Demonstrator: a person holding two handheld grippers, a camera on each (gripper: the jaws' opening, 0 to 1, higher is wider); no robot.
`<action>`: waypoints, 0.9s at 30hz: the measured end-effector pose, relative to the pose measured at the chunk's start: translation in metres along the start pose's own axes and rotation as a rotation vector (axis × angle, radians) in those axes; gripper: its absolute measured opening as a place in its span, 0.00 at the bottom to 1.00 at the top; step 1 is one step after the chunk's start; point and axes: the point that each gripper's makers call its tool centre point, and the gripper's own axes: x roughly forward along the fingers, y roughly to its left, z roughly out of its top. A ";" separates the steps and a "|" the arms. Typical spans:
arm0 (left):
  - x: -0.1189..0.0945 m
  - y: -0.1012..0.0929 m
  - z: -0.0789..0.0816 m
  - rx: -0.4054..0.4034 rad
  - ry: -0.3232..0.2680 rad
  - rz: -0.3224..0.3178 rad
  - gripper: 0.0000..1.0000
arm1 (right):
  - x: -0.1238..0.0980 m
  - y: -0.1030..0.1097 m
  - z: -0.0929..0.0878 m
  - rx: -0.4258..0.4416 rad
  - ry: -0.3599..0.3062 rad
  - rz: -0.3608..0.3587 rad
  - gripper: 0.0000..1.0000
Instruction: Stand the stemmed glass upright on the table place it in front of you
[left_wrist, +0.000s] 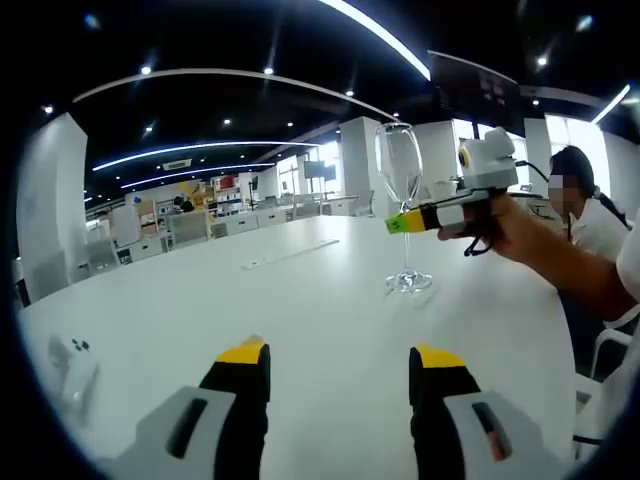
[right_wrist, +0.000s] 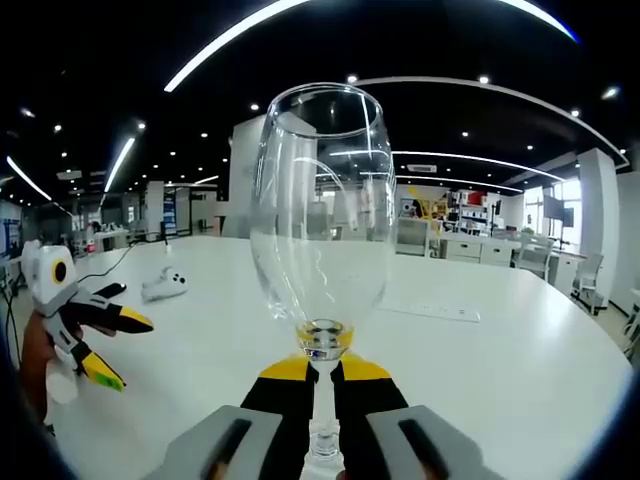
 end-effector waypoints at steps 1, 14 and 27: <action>0.000 0.000 0.000 0.000 0.000 0.000 0.56 | 0.000 0.000 -0.001 -0.002 0.001 0.000 0.11; 0.001 0.000 0.000 0.001 0.000 -0.001 0.56 | 0.002 0.001 -0.004 -0.005 0.000 0.005 0.11; 0.000 0.000 0.000 0.000 -0.002 0.000 0.56 | 0.005 0.001 -0.009 -0.007 0.001 0.009 0.11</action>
